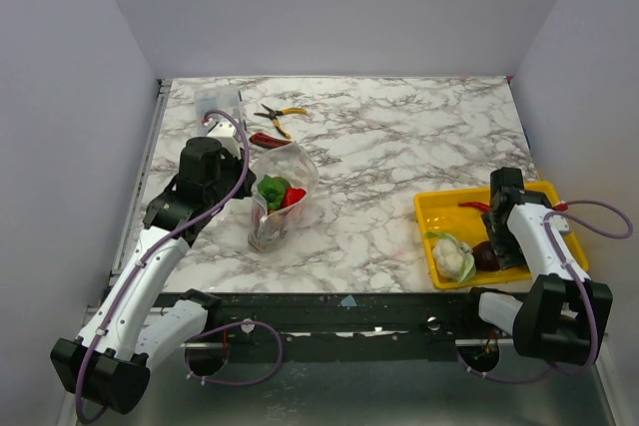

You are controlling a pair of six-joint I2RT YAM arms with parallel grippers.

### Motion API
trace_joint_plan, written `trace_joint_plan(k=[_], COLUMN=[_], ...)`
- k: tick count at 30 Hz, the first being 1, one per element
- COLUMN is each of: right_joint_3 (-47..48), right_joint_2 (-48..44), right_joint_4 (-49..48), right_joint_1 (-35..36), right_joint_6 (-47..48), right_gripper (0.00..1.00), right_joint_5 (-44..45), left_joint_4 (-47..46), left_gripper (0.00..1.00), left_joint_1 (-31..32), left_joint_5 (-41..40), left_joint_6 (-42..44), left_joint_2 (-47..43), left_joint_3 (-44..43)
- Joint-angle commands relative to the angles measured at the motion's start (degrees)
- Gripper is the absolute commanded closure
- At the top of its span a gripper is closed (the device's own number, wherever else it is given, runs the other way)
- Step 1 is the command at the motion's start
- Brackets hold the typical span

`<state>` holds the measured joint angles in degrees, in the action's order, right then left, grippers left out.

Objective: Place the food in the zip-top bag and seal the zipper
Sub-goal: Pick up the fake vegetable from the bin.

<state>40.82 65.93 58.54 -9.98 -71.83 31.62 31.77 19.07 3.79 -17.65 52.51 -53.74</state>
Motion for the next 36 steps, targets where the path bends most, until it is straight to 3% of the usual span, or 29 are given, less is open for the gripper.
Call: trace_joint_plan(k=[1, 16, 18, 22, 28, 32, 36], right_joint_3=[-1.25, -1.47, -1.06, -0.93, -1.83, -2.08, -2.35], right_joint_2=[-0.04, 5.36, 3.40, -4.26, -14.34, -17.66, -16.12], right_joint_4=[-4.68, -10.53, -10.39, -11.15, -15.61, -22.86, -34.24], right_joint_1=[-0.34, -0.35, -0.38, -0.38, -0.35, -0.32, 0.30], right_joint_6=[1.23, 2.99, 3.58, 4.94, 11.37, 17.75, 21.24], right_gripper=[0.02, 0.12, 0.23, 0.58, 0.89, 0.93, 0.96], right_joint_5=[-1.82, -3.80, -4.43, -4.63, -6.39, -14.90, -33.08], left_joint_4=[-1.06, -1.00, -0.96, -0.79, -1.01, -1.01, -1.23], left_gripper=[1.00, 1.00, 1.00, 1.00, 1.00, 1.00, 1.00], left_joint_1=[-0.42, -0.44, -0.44, -0.60, -0.70, -0.79, -0.79], left_joint_5=[1.22, 1.22, 1.13, 1.04, 1.04, 1.86, 2.10], left_joint_6=[-0.37, -0.32, -0.28, -0.28, -0.28, -0.47, -0.54], left_joint_2=[0.06, 0.04, 0.11, -0.06, -1.00, -0.58, -0.69], left_joint_3=[0.47, 0.61, 0.56, 0.39, 0.74, 0.56, 0.73])
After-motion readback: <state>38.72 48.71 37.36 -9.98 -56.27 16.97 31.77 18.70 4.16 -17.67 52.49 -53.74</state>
